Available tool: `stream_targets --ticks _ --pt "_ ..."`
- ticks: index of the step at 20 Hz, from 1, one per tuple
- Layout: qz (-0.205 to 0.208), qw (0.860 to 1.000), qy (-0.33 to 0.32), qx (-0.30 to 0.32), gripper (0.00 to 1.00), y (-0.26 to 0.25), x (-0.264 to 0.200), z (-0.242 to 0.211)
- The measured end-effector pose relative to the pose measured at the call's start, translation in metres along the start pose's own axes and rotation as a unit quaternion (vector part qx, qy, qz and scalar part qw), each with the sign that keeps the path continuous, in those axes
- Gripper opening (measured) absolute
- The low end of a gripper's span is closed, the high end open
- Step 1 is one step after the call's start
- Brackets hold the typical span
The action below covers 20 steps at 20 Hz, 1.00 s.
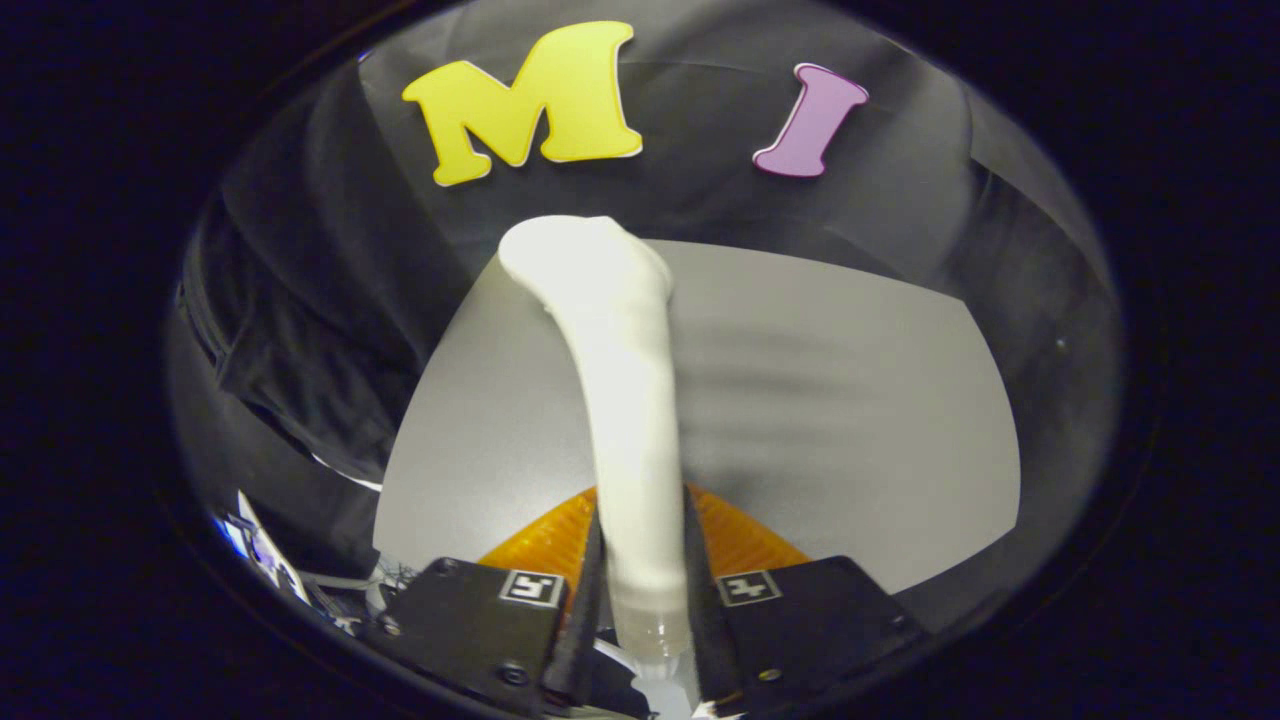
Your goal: Iron the clothes twice with a garment steamer, once on the left side and once on the right side.
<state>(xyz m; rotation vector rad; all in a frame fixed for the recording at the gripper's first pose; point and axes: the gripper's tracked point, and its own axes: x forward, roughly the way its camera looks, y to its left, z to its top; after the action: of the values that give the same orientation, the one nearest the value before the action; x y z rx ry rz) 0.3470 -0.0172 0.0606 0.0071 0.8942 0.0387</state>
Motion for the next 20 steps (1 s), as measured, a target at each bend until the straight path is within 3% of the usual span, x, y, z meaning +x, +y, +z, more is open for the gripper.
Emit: stream_targets --ticks 1,4,13,20 --pt "0.004 1.0 -0.003 -0.003 0.4 0.001 -0.001 -0.001" --pt "0.019 0.999 -0.023 0.023 0.33 0.002 0.0 0.004" --pt "0.049 0.992 -0.065 0.098 0.32 0.009 -0.016 -0.007" --pt "0.06 0.984 -0.141 0.092 0.31 0.026 -0.07 -0.009"
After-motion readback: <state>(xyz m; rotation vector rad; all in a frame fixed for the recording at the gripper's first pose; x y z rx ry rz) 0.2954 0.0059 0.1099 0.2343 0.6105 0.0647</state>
